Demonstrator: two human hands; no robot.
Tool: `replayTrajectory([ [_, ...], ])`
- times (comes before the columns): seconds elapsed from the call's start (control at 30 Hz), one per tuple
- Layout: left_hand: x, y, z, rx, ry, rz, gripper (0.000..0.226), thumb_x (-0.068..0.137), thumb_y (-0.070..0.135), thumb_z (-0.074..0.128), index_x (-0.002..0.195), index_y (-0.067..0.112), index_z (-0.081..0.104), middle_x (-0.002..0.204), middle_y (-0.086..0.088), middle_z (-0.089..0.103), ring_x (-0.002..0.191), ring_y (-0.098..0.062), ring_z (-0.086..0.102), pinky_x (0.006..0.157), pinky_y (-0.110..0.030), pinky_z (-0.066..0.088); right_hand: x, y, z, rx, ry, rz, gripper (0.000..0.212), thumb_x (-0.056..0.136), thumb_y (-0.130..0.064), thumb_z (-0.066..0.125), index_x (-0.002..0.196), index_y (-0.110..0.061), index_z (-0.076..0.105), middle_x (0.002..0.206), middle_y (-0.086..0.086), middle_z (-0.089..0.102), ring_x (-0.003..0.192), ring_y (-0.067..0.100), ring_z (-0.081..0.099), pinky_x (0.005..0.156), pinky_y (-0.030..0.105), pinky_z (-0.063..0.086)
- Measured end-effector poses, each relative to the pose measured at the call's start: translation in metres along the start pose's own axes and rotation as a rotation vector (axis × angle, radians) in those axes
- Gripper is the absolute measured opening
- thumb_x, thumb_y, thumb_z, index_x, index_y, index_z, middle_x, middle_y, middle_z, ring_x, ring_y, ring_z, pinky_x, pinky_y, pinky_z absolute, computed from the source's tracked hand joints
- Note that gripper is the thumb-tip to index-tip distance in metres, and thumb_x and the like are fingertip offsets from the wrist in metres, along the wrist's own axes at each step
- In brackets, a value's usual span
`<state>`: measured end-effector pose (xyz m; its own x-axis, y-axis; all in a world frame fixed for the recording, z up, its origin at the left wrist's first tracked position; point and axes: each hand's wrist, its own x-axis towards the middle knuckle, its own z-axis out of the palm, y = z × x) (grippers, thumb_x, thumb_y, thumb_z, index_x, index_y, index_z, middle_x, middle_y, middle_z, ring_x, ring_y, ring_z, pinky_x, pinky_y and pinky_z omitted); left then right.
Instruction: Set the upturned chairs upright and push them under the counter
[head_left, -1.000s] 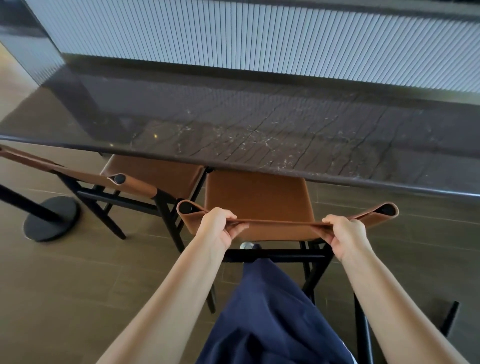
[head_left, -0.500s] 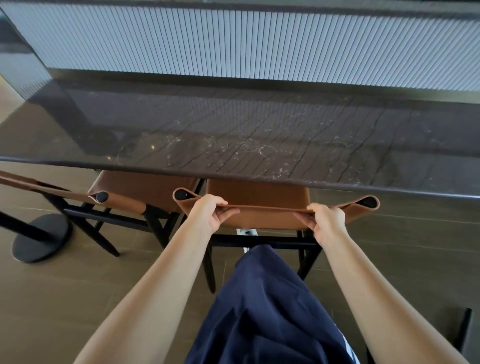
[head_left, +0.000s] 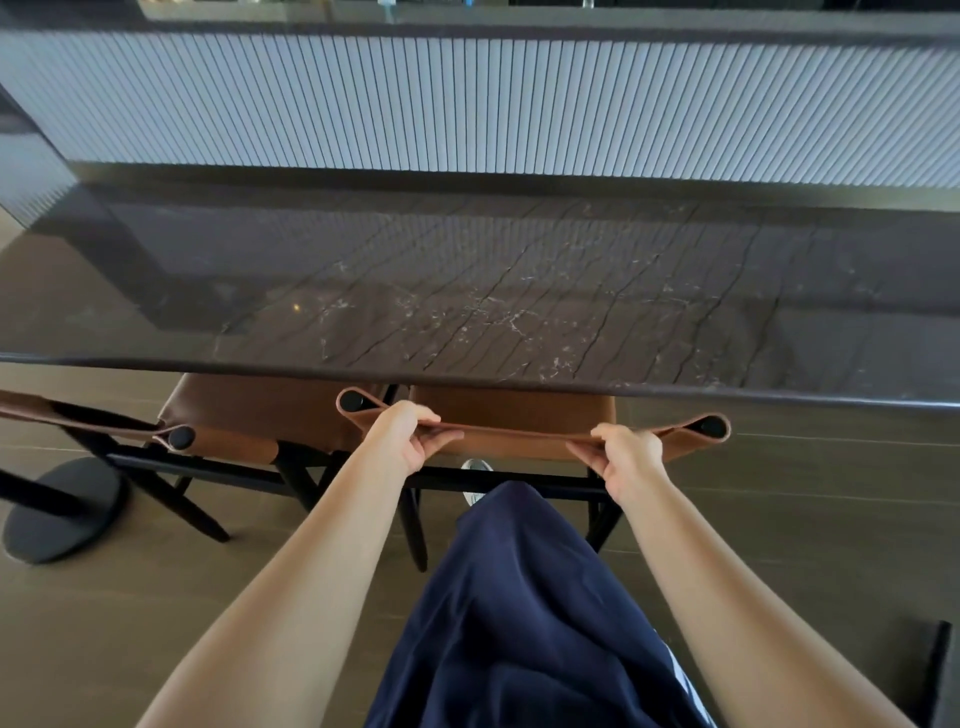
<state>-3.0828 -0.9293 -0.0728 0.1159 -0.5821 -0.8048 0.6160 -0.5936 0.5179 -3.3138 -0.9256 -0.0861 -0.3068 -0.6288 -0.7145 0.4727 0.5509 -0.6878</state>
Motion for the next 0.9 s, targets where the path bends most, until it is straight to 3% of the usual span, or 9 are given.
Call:
replayTrajectory([
  [0.1, 0.017, -0.001, -0.01, -0.054, 0.03, -0.02, 0.018, 0.091, -0.014, 0.04, 0.091, 0.001, 0.05, 0.092, -0.015, 0.051, 0.11, -0.039, 0.058, 0.083, -0.052, 0.052, 0.006, 0.01, 0.009, 0.006, 0.005, 0.041, 0.017, 0.091, 0.015, 0.05, 0.1, 0.002, 0.046, 0.097, 0.018, 0.052, 0.07, 0.031, 0.065, 0.073, 0.038, 0.058],
  [0.2, 0.027, 0.006, -0.007, -0.1, 0.03, -0.046, 0.018, 0.091, -0.015, 0.04, 0.094, 0.0, 0.05, 0.102, -0.017, 0.052, 0.119, -0.039, 0.056, 0.08, -0.053, 0.051, 0.013, 0.007, 0.02, 0.038, 0.043, 0.055, 0.022, 0.09, 0.015, 0.051, 0.106, 0.002, 0.043, 0.094, 0.018, 0.053, 0.071, 0.031, 0.065, 0.076, 0.04, 0.058],
  [0.37, 0.037, 0.012, -0.004, -0.144, 0.034, -0.091, 0.017, 0.091, -0.014, 0.043, 0.096, -0.001, 0.052, 0.114, -0.021, 0.053, 0.117, -0.043, 0.057, 0.068, -0.052, 0.054, 0.023, 0.004, 0.027, 0.043, 0.113, 0.082, 0.013, 0.09, 0.012, 0.055, 0.094, 0.002, 0.049, 0.089, 0.016, 0.055, 0.067, 0.03, 0.067, 0.062, 0.034, 0.057],
  [0.53, 0.038, 0.012, -0.005, -0.149, 0.063, -0.108, 0.018, 0.091, -0.014, 0.046, 0.102, -0.002, 0.053, 0.116, -0.02, 0.053, 0.116, -0.04, 0.059, 0.068, -0.049, 0.056, 0.024, 0.005, 0.024, 0.047, 0.126, 0.091, 0.017, 0.09, 0.012, 0.055, 0.085, -0.002, 0.048, 0.09, 0.018, 0.056, 0.071, 0.029, 0.066, 0.055, 0.033, 0.057],
  [0.67, 0.037, 0.012, -0.008, -0.13, 0.071, -0.098, 0.03, 0.091, -0.014, 0.045, 0.118, -0.005, 0.051, 0.121, -0.024, 0.054, 0.112, -0.044, 0.059, 0.046, -0.044, 0.057, 0.021, 0.004, 0.025, 0.027, 0.122, 0.106, 0.017, 0.09, 0.011, 0.055, 0.084, -0.003, 0.048, 0.088, 0.016, 0.058, 0.067, 0.029, 0.067, 0.069, 0.037, 0.059],
  [0.73, 0.036, 0.012, -0.009, -0.114, 0.078, -0.095, 0.029, 0.091, -0.014, 0.046, 0.118, -0.005, 0.051, 0.121, -0.024, 0.055, 0.111, -0.045, 0.06, 0.046, -0.044, 0.057, 0.022, 0.005, 0.024, 0.009, 0.124, 0.108, 0.016, 0.09, 0.011, 0.056, 0.084, -0.003, 0.049, 0.087, 0.016, 0.059, 0.064, 0.029, 0.068, 0.076, 0.039, 0.06],
  [0.9, 0.031, 0.012, -0.008, -0.072, 0.07, -0.117, 0.021, 0.092, -0.012, 0.047, 0.11, -0.004, 0.053, 0.126, -0.026, 0.055, 0.105, -0.044, 0.063, 0.056, -0.044, 0.059, 0.023, 0.003, 0.025, -0.021, 0.157, 0.093, 0.025, 0.089, 0.012, 0.056, 0.078, -0.007, 0.044, 0.089, 0.014, 0.058, 0.054, 0.025, 0.068, 0.075, 0.039, 0.061],
])
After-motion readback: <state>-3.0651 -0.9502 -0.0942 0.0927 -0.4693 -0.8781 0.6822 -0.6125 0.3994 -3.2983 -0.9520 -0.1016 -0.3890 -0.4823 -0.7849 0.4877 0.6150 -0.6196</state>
